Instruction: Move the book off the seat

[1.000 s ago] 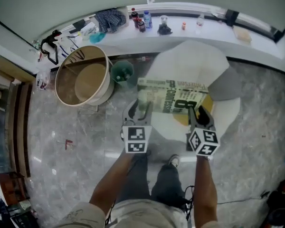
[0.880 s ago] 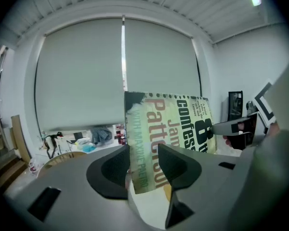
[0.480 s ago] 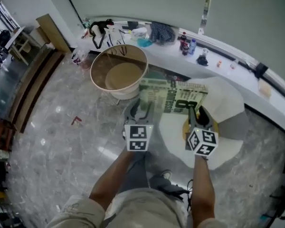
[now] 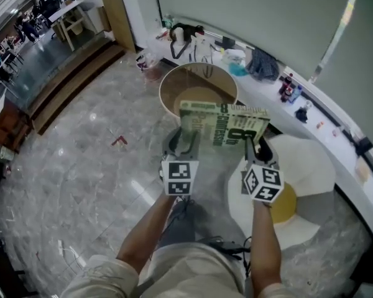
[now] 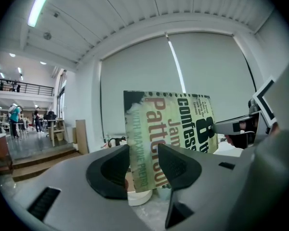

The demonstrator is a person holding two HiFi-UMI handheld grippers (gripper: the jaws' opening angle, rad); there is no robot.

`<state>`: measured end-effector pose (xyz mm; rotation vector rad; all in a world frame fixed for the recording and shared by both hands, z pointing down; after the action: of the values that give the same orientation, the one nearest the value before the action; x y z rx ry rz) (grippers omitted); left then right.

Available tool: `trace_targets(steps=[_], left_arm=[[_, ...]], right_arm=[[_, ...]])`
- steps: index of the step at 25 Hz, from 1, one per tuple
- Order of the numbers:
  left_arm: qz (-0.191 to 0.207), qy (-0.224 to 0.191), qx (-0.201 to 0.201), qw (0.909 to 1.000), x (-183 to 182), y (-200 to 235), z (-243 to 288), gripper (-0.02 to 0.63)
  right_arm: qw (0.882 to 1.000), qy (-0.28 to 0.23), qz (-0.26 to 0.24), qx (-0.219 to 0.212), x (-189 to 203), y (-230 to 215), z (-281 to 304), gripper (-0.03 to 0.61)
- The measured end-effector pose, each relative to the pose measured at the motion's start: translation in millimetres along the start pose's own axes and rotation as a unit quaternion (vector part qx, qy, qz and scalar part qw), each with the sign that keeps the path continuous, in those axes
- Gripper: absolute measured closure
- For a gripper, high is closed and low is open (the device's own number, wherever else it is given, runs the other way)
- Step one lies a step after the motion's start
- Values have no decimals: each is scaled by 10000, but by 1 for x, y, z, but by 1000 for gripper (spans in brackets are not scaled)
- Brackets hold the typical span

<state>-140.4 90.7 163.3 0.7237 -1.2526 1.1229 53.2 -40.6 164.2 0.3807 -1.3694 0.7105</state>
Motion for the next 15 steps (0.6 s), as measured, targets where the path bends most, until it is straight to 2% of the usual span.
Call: trace_targets(steps=[8,15], left_arm=[[-239,101,-222,9994,12,101,62,425],[-292,158,-187,9993,8,176,122,425]], right_arm=[[9994,210,-174,-222,-10,58,114,417],[9989,364,-190,-229,-25,96,203,417]])
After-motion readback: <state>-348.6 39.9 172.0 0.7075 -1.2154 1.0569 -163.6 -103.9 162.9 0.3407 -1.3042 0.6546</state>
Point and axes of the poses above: the fingertips, and each gripper's own axes: z forward along the fingers, y to its left, x out of its underside, the point moved 4 cm from there along -z, backward along the fingers, and after that the axes turned 3 degrees about z, right-handed, at the moved point
